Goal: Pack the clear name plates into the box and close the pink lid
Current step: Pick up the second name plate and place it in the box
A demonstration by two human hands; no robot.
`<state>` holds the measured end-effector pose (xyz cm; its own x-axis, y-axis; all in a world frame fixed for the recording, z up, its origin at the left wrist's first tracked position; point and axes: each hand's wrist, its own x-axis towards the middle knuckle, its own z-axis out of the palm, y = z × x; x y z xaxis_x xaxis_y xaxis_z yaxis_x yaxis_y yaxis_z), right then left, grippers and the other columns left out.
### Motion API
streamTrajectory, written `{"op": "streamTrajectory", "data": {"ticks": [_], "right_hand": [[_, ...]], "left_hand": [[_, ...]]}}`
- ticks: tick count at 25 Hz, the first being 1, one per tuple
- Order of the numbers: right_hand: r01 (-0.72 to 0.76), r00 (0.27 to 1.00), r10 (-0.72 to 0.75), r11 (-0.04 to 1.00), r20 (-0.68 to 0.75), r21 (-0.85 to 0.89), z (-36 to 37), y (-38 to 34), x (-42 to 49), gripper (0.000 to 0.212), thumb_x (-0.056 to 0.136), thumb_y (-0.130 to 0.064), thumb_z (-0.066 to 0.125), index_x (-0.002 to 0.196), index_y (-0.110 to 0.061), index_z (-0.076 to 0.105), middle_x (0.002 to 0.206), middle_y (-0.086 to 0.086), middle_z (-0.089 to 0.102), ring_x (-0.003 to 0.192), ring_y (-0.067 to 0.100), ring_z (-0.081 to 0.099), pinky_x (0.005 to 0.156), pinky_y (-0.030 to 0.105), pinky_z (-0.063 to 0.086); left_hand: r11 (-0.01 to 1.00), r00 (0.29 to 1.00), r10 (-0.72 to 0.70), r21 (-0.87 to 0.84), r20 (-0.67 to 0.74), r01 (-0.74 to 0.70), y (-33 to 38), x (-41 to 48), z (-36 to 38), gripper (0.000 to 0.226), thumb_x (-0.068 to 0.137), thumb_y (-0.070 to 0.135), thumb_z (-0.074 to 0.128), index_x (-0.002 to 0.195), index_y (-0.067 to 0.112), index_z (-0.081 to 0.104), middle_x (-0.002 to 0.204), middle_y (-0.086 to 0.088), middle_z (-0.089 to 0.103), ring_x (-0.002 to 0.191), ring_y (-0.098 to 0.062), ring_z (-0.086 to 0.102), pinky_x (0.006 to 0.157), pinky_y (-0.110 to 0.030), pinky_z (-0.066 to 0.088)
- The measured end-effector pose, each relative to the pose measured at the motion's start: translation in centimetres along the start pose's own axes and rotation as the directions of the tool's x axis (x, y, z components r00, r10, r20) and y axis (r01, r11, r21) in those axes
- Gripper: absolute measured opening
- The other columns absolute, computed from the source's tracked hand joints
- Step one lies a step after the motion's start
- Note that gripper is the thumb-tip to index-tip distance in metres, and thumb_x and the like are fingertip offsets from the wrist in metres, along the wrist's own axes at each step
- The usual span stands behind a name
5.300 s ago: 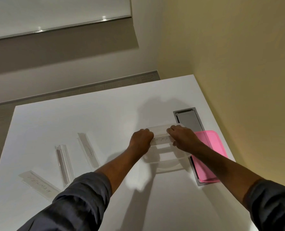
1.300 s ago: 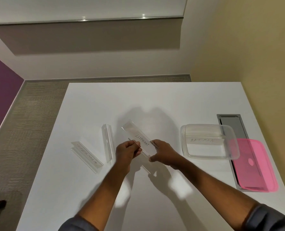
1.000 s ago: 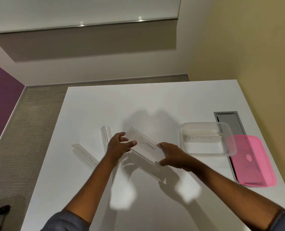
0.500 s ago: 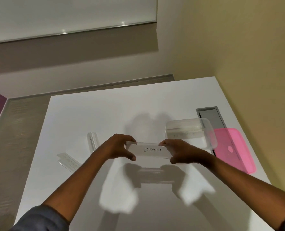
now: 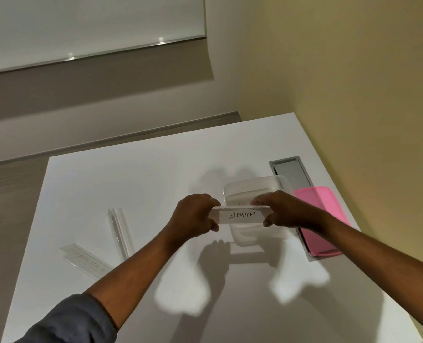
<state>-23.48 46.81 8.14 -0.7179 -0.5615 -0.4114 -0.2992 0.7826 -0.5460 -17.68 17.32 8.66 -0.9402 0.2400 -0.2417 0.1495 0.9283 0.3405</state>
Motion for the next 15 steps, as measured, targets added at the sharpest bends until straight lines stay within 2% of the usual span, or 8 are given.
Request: {"op": "streamTrajectory", "data": {"ticks": [2, 4, 7, 9, 12, 13, 15], "right_hand": [[0.006, 0.999, -0.007, 1.0, -0.052, -0.019, -0.9, 1.5, 0.0, 0.068, 0.073, -0.003, 0.088, 0.136, -0.018, 0.069, 0.133, 0.001, 0.074, 0.116, 0.018, 0.07, 0.098, 0.038, 0.058], [0.0, 0.996, -0.002, 1.0, -0.094, -0.015, -1.6, 3.0, 0.2, 0.068, 0.074, 0.004, 0.084, 0.138, -0.014, 0.069, 0.135, 0.004, 0.073, 0.115, 0.019, 0.072, 0.099, 0.034, 0.057], [-0.038, 0.991, 0.041, 0.999, -0.13, 0.022, -2.5, 5.2, 0.4, 0.067, 0.075, 0.013, 0.076, 0.136, -0.012, 0.07, 0.134, 0.008, 0.073, 0.104, 0.015, 0.073, 0.088, 0.022, 0.057], [-0.054, 0.988, 0.058, 0.998, -0.141, 0.031, -2.8, 6.1, 0.5, 0.066, 0.072, 0.015, 0.074, 0.133, -0.011, 0.072, 0.129, 0.008, 0.075, 0.102, 0.013, 0.071, 0.084, 0.023, 0.056], [-0.045, 0.99, 0.035, 0.996, -0.139, -0.076, -2.7, 7.0, 0.8, 0.061, 0.075, 0.011, 0.072, 0.131, -0.013, 0.072, 0.125, 0.007, 0.076, 0.086, 0.006, 0.067, 0.075, 0.022, 0.051], [-0.041, 0.992, 0.024, 0.99, -0.127, -0.133, -2.6, 7.2, 1.0, 0.058, 0.077, 0.008, 0.071, 0.131, -0.015, 0.071, 0.123, 0.006, 0.075, 0.086, 0.009, 0.068, 0.074, 0.024, 0.05], [-0.027, 0.996, 0.005, 0.967, -0.086, -0.254, -2.1, 7.6, 1.6, 0.051, 0.079, 0.002, 0.071, 0.127, -0.016, 0.071, 0.121, 0.005, 0.075, 0.1, 0.022, 0.072, 0.079, 0.034, 0.055]], "left_hand": [[0.999, 0.999, 0.023, 0.025, -0.043, -0.022, 1.3, 1.4, 0.7, 0.06, 0.075, 0.035, 0.091, 0.132, 0.036, 0.074, 0.114, 0.009, 0.074, 0.111, -0.02, 0.067, 0.076, -0.028, 0.041], [0.997, 0.997, 0.051, 0.057, -0.064, -0.047, 2.3, 2.9, 1.3, 0.06, 0.08, 0.033, 0.088, 0.137, 0.032, 0.071, 0.117, 0.006, 0.074, 0.114, -0.022, 0.067, 0.076, -0.029, 0.045], [0.99, 0.996, 0.082, 0.114, -0.038, -0.077, 3.5, 5.1, 2.1, 0.049, 0.091, 0.023, 0.078, 0.139, 0.028, 0.071, 0.122, 0.0, 0.076, 0.115, -0.027, 0.069, 0.082, -0.035, 0.055], [0.987, 0.997, 0.084, 0.14, -0.004, -0.082, 4.3, 6.3, 2.5, 0.045, 0.092, 0.022, 0.077, 0.137, 0.026, 0.072, 0.121, -0.002, 0.075, 0.114, -0.028, 0.07, 0.084, -0.037, 0.059], [0.984, 0.996, 0.087, 0.154, 0.026, -0.09, 5.4, 8.0, 3.5, 0.036, 0.086, 0.02, 0.083, 0.122, 0.02, 0.078, 0.111, -0.002, 0.072, 0.107, -0.027, 0.07, 0.076, -0.035, 0.057], [0.982, 0.996, 0.082, 0.167, 0.037, -0.087, 5.7, 8.5, 4.0, 0.033, 0.085, 0.018, 0.083, 0.117, 0.017, 0.079, 0.108, -0.003, 0.071, 0.104, -0.028, 0.07, 0.073, -0.034, 0.054], [0.975, 0.995, 0.07, 0.207, 0.069, -0.082, 6.2, 9.2, 5.0, 0.026, 0.085, 0.015, 0.08, 0.111, 0.012, 0.078, 0.107, -0.007, 0.072, 0.102, -0.031, 0.071, 0.071, -0.034, 0.05]]}}
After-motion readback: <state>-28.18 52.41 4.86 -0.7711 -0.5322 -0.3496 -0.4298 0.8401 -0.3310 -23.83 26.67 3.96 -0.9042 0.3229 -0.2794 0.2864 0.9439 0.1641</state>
